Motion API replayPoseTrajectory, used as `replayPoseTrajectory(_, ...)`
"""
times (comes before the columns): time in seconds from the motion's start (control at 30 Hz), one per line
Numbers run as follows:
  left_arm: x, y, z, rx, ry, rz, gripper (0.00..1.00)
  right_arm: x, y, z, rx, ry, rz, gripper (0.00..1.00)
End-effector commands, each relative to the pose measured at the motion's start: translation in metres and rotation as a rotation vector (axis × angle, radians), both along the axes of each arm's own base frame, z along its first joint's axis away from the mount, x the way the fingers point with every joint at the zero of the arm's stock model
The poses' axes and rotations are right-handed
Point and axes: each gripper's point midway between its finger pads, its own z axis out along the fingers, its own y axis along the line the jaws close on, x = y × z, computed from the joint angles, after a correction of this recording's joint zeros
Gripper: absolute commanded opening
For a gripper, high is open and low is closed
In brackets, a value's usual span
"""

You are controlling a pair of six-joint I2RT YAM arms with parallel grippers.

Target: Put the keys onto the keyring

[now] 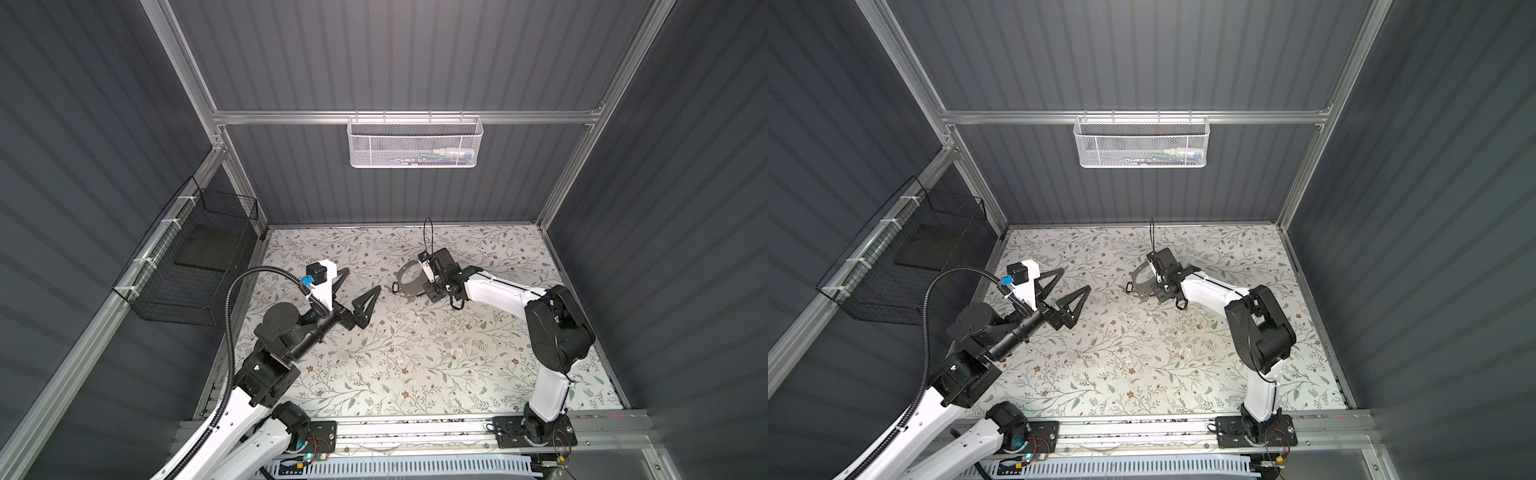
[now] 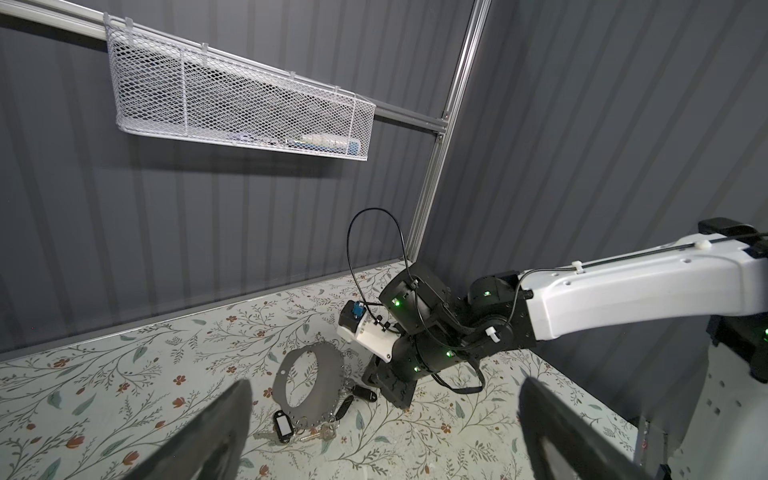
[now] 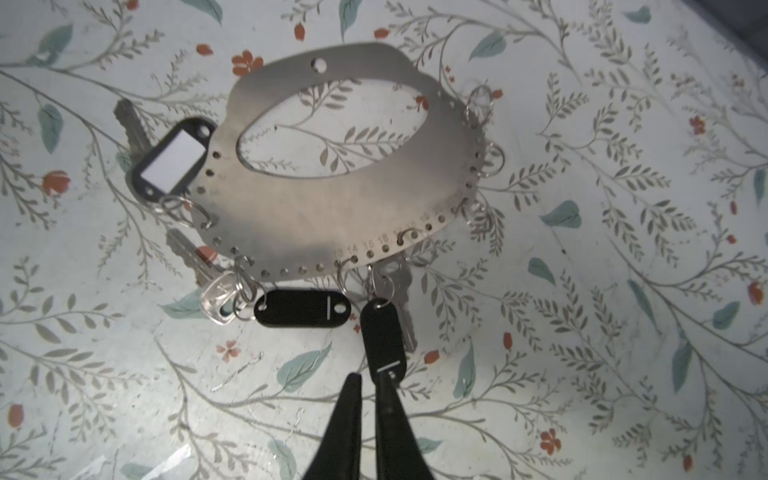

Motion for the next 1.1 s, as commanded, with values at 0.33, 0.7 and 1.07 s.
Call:
replayPoseTrajectory(0.33,-0.002,-0.002,0.004,-0.010,-0.014,-0.013,1.00,-0.007,-0.012,0.005,0.193,0.074,-0.144,0.16)
replayPoseTrajectory(0.7,0.052,0.008,-0.053,0.135,0.212,0.223,1.00,-0.011,-0.025,0.077,0.500,-0.092,-0.221,0.64)
replayPoseTrajectory(1.07,0.126,0.054,-0.151,0.518,0.374,0.711,1.00,-0.047,-0.134,0.150,0.452,-0.558,-0.478,0.99)
